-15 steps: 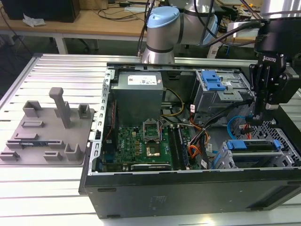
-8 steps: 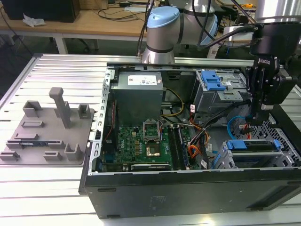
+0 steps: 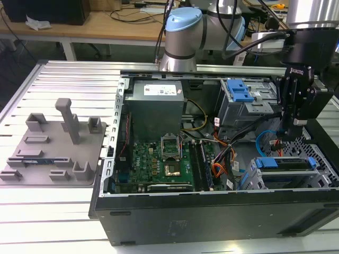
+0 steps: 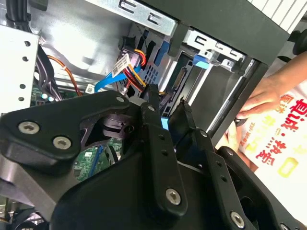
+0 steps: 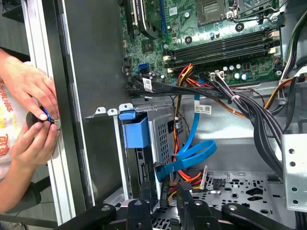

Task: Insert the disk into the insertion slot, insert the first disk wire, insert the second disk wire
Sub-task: 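Insert the first disk wire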

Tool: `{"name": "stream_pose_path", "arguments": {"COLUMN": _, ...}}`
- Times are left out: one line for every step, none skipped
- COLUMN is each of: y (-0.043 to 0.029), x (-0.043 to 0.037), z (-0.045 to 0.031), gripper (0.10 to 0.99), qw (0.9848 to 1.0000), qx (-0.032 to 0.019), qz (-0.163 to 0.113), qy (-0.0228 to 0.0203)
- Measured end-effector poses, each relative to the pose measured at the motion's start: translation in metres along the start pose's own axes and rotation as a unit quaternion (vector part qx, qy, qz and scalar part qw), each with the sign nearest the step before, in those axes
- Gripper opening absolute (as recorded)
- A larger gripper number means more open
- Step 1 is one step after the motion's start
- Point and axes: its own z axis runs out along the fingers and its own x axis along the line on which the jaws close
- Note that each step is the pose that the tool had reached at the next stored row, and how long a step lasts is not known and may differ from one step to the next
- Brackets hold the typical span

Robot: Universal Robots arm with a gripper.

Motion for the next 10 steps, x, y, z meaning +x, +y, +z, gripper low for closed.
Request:
{"name": "stream_pose_path", "arguments": {"y": 0.0001, "x": -0.0005, "z": 0.0010, "gripper": 0.353, "qw": 1.0000, "qx": 0.0008, "qz": -0.002, "qy": 0.0001}}
{"name": "stream_pose_path", "arguments": {"y": 0.0002, "x": -0.0008, "z": 0.0017, "gripper": 0.353, "qw": 1.0000, "qx": 0.0013, "qz": -0.003, "qy": 0.0001}}
{"name": "stream_pose_path", "arguments": {"y": 0.0004, "x": -0.0010, "z": 0.0022, "gripper": 0.353, "qw": 1.0000, "qx": 0.0018, "qz": -0.004, "qy": 0.0001}}
{"name": "stream_pose_path", "arguments": {"y": 0.0013, "x": -0.0014, "z": 0.0028, "gripper": 0.353, "qw": 1.0000, "qx": 0.0027, "qz": -0.005, "qy": 0.0000}}
{"name": "stream_pose_path", "arguments": {"y": 0.0025, "x": -0.0020, "z": 0.0036, "gripper": 0.353, "qw": 1.0000, "qx": 0.0037, "qz": -0.007, "qy": -0.0001}}
{"name": "stream_pose_path", "arguments": {"y": 0.0026, "x": -0.0026, "z": 0.0041, "gripper": 0.353, "qw": 1.0000, "qx": 0.0042, "qz": -0.008, "qy": -0.0001}}
{"name": "stream_pose_path", "arguments": {"y": 0.0026, "x": -0.0028, "z": 0.0044, "gripper": 0.353, "qw": 1.0000, "qx": 0.0044, "qz": -0.008, "qy": 0.0001}}
{"name": "stream_pose_path", "arguments": {"y": 0.0026, "x": -0.0029, "z": 0.0046, "gripper": 0.353, "qw": 1.0000, "qx": 0.0046, "qz": -0.009, "qy": 0.0004}}
{"name": "stream_pose_path", "arguments": {"y": 0.0026, "x": -0.0034, "z": 0.0048, "gripper": 0.353, "qw": 0.9999, "qx": 0.0051, "qz": -0.010, "qy": 0.0013}}
{"name": "stream_pose_path", "arguments": {"y": 0.0027, "x": -0.0043, "z": 0.0052, "gripper": 0.353, "qw": 0.9999, "qx": 0.0061, "qz": -0.011, "qy": 0.0031}}
